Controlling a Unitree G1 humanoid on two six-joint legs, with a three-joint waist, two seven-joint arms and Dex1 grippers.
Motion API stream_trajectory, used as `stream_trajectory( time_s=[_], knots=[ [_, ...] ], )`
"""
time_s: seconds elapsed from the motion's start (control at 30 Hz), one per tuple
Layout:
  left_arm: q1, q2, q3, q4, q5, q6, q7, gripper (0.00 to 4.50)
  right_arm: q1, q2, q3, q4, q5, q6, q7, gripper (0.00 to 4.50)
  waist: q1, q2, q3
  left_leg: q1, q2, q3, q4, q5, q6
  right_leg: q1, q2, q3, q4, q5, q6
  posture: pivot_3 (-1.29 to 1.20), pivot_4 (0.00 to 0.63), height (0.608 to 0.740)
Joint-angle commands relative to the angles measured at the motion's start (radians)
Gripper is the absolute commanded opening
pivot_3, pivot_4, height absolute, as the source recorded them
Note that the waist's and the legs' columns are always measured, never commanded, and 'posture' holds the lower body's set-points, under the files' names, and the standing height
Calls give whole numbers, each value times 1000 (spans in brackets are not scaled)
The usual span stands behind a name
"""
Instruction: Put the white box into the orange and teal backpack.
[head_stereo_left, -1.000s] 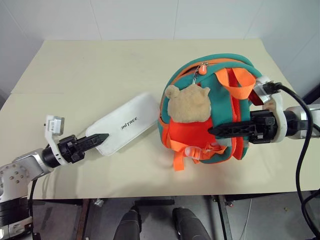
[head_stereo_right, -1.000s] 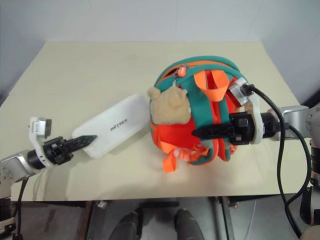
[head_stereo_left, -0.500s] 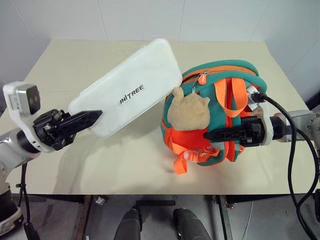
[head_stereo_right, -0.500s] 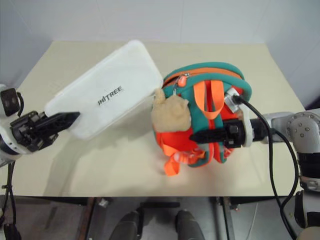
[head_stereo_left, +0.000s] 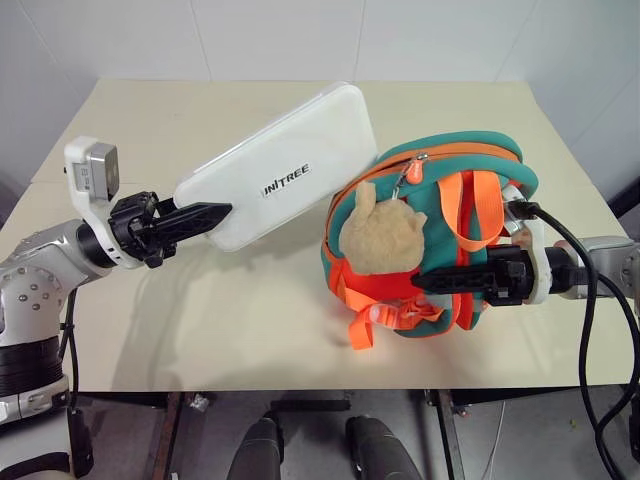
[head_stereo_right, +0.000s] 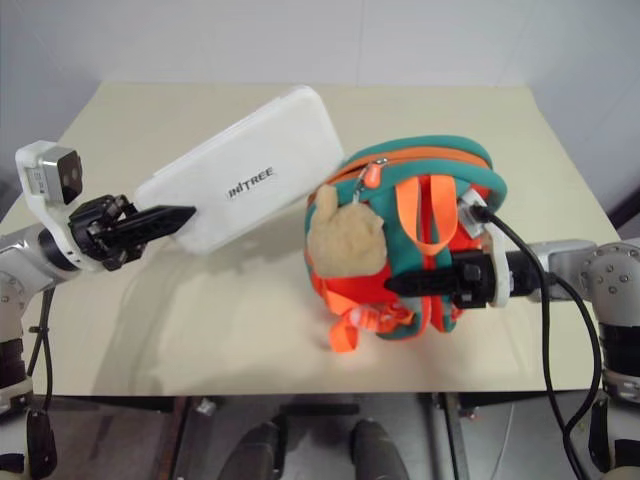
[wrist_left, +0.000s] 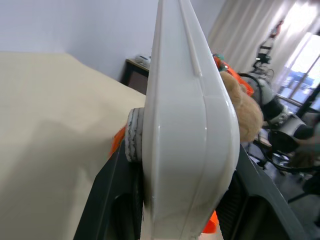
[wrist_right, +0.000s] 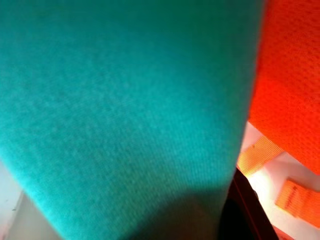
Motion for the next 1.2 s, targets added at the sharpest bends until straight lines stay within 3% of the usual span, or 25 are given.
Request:
stream_trajectory(
  time_s=[0.03,0.27,0.43,0.6,0.87,1.2],
  knots=[
    [-50,19,30,0,-28,-5,-30,1496,12,7,-47,-37,29,9,-21,841,0,0,0,0,0,0,0,0,0,0,0,0,0,0,0,0,150,740],
    [-75,-3,66,-33,-125,58,3,1496,16,20,-53,-39,41,6,-46,841,-3,0,0,0,0,0,1,0,0,0,0,0,1,0,0,0,150,740],
    [-36,20,46,-58,-103,67,-22,1496,11,31,-49,-35,39,0,-48,841,-3,0,0,0,0,0,2,0,0,0,0,0,2,0,0,0,150,740],
    [-11,54,16,-43,-8,7,-58,1496,12,35,-48,-36,39,-1,-47,841,-5,0,0,1,0,0,3,0,0,0,1,0,4,0,0,0,150,740],
    [-38,24,-83,42,242,-260,-69,1496,19,37,-55,-42,42,-2,-50,841,4,0,0,1,0,0,4,0,0,1,1,0,4,0,0,0,150,740],
    [-111,111,-253,115,366,-307,-310,1496,28,44,-65,-46,43,-4,-61,841,19,0,0,0,0,0,4,0,0,1,1,0,4,0,1,0,150,740]
  ],
)
